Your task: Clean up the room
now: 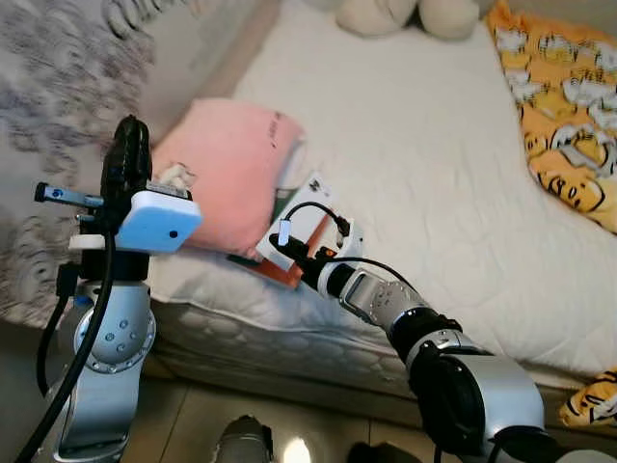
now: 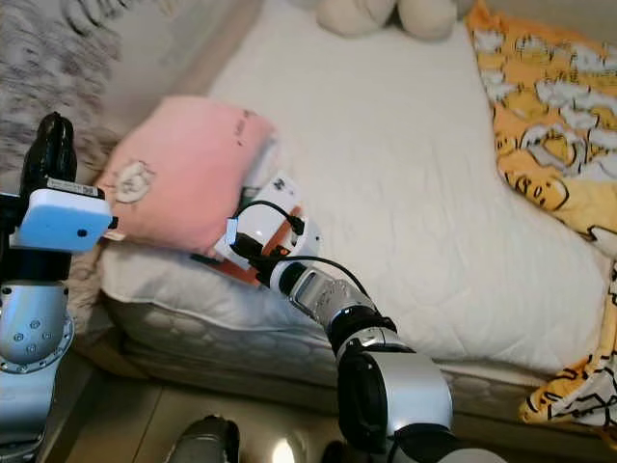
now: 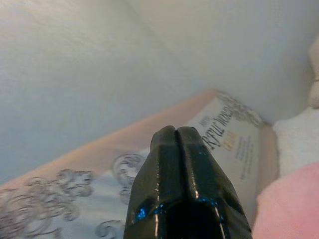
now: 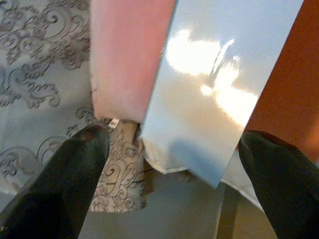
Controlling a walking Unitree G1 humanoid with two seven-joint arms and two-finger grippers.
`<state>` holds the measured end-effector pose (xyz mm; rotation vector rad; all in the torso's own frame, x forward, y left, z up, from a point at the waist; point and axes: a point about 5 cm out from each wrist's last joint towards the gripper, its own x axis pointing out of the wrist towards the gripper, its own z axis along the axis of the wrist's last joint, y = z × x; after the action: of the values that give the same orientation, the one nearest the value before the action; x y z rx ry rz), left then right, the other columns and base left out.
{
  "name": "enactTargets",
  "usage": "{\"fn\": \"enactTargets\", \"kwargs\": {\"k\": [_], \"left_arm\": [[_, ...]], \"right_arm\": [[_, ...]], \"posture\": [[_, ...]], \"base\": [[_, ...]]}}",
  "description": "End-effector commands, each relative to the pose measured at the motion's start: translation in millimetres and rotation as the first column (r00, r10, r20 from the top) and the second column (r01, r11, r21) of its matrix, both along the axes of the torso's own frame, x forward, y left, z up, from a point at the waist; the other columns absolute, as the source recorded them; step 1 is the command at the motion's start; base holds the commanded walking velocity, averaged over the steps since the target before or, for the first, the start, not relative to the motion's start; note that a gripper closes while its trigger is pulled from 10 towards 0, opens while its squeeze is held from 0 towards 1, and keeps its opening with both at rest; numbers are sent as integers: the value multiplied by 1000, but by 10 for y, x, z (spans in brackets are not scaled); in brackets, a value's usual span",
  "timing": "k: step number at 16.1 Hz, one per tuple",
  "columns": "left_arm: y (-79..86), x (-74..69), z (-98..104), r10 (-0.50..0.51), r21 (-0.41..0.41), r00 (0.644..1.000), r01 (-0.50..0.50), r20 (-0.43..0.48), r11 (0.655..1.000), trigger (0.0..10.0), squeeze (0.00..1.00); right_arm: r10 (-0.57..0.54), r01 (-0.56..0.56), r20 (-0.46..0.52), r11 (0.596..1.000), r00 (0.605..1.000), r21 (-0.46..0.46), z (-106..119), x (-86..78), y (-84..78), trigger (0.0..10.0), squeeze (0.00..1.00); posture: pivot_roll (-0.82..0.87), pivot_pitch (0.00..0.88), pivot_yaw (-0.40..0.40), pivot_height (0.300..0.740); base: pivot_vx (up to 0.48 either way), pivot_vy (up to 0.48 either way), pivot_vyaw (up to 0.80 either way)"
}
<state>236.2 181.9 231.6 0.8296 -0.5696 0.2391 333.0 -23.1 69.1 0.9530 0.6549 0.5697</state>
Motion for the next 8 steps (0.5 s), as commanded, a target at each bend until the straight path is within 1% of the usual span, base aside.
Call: {"fn": "enactTargets", "kwargs": {"k": [1,8], "left_arm": [[5,1,-24,1,8,1000,-1,-14,1000,10000,0],[5,1,-24,1,8,1000,-1,-14,1000,10000,0]], "right_arm": [[132,-119,-56,973,990,199,67,-340,748,10000,1000],[132,-119,-56,973,990,199,67,-340,748,10000,1000]], "posture": [[308,258,-273,740],[308,258,-273,740]], "base": [[0,0,0],[0,0,0]]}}
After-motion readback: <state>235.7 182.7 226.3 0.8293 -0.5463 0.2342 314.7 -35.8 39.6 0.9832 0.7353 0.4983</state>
